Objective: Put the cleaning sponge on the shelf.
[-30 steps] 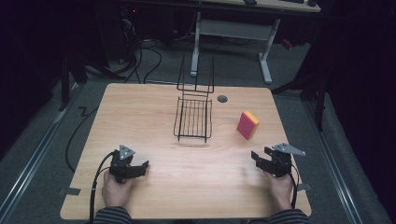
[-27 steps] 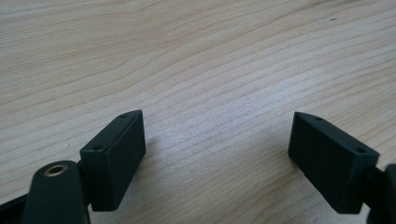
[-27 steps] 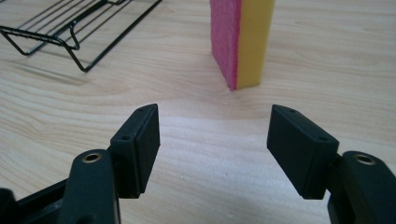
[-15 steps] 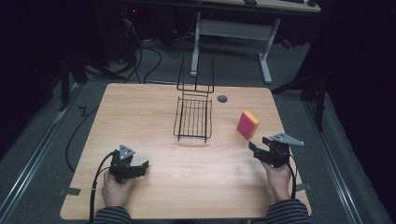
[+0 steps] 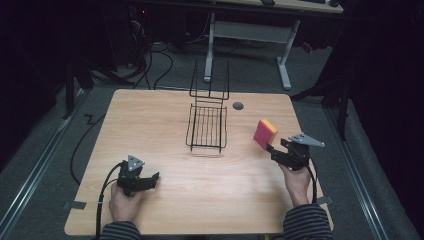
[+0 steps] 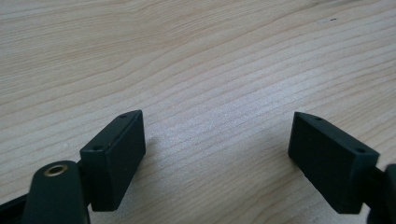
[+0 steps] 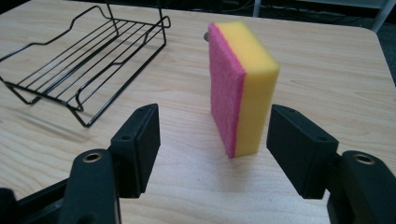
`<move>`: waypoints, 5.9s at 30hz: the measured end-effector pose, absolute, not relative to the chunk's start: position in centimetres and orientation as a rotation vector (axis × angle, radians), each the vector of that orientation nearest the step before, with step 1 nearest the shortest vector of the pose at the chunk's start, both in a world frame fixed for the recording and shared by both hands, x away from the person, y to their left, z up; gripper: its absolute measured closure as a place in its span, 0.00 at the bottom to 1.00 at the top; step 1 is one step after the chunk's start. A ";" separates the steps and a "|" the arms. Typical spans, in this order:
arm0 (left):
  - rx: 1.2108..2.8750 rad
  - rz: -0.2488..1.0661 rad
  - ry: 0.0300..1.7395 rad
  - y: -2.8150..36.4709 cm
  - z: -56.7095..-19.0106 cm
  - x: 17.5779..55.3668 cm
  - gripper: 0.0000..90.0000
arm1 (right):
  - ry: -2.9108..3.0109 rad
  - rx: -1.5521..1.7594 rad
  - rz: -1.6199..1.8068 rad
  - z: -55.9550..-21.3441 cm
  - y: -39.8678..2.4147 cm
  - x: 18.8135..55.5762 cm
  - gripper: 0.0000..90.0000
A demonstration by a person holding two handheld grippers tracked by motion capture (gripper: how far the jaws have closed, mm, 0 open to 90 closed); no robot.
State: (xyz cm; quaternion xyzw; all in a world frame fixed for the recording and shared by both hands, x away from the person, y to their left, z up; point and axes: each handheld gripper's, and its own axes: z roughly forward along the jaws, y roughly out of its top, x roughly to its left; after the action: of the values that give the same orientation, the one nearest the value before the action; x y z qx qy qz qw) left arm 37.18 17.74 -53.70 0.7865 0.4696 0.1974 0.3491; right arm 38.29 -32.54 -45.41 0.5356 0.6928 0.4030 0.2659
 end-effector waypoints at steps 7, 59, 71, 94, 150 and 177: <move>2.039 0.512 1.217 17.7 -53.7 37.2 0.21 | 1.860 1.464 1.073 -44.7 -32.9 39.5 0.39; 2.039 0.512 1.217 17.7 -53.7 37.2 0.21 | 1.864 1.540 1.059 -49.2 -32.8 44.5 0.57; 2.039 0.512 1.217 17.7 -53.7 37.2 0.21 | 1.890 1.507 1.030 -49.3 -32.9 44.4 0.66; 2.039 0.512 1.217 17.7 -53.7 37.2 0.21 | 1.897 1.458 1.083 -47.7 -32.9 43.1 0.67; 2.039 0.512 1.217 17.7 -53.7 37.2 0.21 | 2.022 1.264 1.263 -42.8 -29.9 37.4 0.67; 2.039 0.511 1.214 17.7 -53.7 37.2 0.21 | 2.115 1.134 1.356 -40.6 -25.3 37.9 0.67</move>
State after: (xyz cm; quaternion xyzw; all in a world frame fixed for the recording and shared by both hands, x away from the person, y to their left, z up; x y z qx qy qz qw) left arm 37.17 17.72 -53.70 0.7871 0.4686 0.1970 0.3495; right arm 37.88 -25.30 -40.57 0.4037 0.7530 0.4830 0.1914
